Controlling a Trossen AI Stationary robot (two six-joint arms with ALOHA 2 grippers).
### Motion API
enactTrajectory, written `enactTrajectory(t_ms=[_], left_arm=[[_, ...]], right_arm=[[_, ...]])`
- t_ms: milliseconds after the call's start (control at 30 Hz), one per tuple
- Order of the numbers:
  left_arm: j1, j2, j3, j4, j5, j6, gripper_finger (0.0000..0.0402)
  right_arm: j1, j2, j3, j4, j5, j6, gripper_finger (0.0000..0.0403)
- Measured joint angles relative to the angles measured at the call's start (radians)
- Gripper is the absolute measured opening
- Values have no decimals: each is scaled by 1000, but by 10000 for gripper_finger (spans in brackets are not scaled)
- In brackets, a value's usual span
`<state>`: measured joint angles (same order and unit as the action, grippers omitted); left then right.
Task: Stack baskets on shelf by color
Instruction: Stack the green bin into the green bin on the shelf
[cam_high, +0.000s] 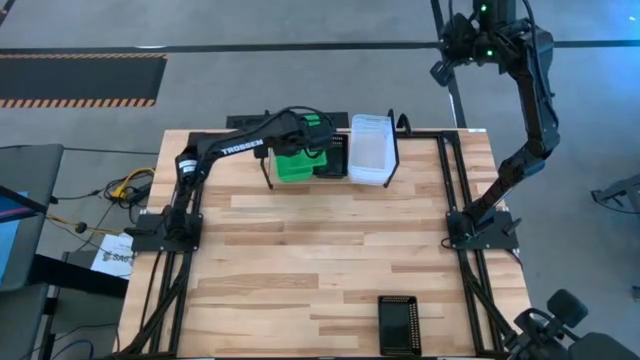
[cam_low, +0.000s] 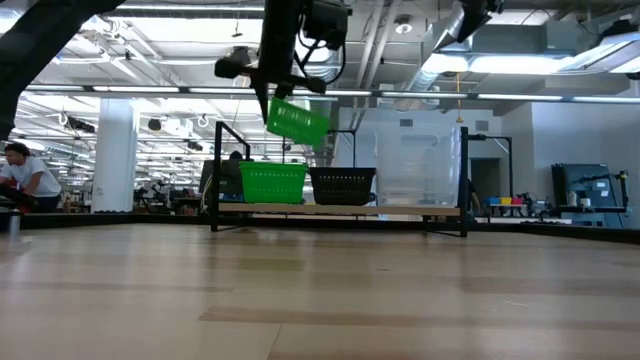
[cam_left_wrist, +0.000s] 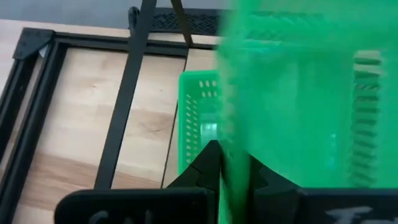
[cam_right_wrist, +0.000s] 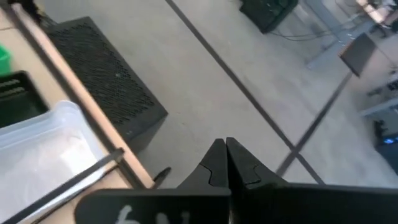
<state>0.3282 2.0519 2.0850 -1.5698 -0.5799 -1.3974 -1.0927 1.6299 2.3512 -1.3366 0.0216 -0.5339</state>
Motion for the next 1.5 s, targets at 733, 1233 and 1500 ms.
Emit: enactTrajectory(t_ms=[733, 1233, 1500], left_arm=[[35, 11, -147, -1, 102, -1, 0], [70, -6, -161, 71, 26, 41, 0], [70, -4, -265, 165, 90, 43, 0]], right_arm=[[0, 0, 0, -34, -54, -16, 0], [0, 0, 0, -42, -107, -24, 0], [0, 0, 0, -43, -108, -24, 0]])
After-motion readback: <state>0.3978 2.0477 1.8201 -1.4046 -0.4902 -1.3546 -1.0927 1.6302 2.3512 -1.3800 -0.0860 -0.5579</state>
